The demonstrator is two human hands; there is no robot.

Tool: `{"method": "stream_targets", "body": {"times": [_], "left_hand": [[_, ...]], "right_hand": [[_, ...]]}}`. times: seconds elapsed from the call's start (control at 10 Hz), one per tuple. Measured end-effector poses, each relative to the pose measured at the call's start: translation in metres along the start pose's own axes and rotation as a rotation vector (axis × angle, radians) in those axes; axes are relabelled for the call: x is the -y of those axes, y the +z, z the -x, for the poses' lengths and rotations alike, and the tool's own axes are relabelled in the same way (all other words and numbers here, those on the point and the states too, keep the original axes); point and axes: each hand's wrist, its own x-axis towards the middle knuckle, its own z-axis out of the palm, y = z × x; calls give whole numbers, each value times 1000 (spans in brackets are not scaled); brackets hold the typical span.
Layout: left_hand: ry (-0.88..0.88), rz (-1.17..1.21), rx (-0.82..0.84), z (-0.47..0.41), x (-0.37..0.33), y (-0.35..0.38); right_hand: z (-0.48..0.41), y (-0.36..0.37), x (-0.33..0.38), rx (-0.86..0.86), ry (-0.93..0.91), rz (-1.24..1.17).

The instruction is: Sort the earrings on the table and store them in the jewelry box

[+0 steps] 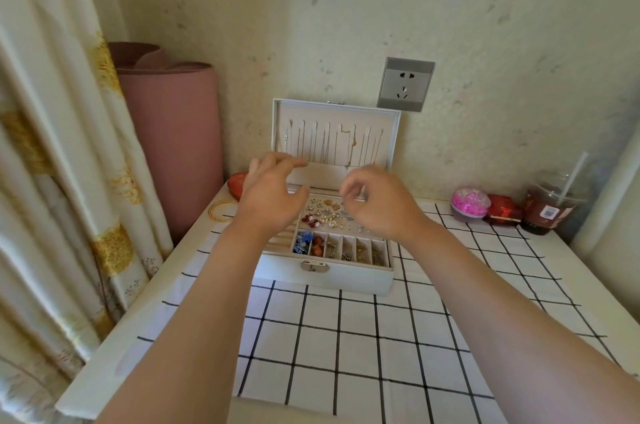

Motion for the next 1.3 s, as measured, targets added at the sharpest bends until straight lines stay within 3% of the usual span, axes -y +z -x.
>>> {"method": "stream_targets", "body": {"times": [0.1,0.3,0.5,0.9,1.2,1.3], "left_hand": [[33,10,92,8,-4,2],[-26,54,287,21,-9,2],[-74,68,448,24,-16,1],[-43,159,589,26,-17,-3],[-53,108,392,25,-16,0],[-60,96,217,17,-10,1]], "right_hand": [[10,5,15,380,-26,90],[10,10,16,385,-28,221],[11,11,6,358,-65,142],[8,7,4,383,-42,150],[12,6,7,440,-16,97],[8,3,2,201,114,-23]]}}
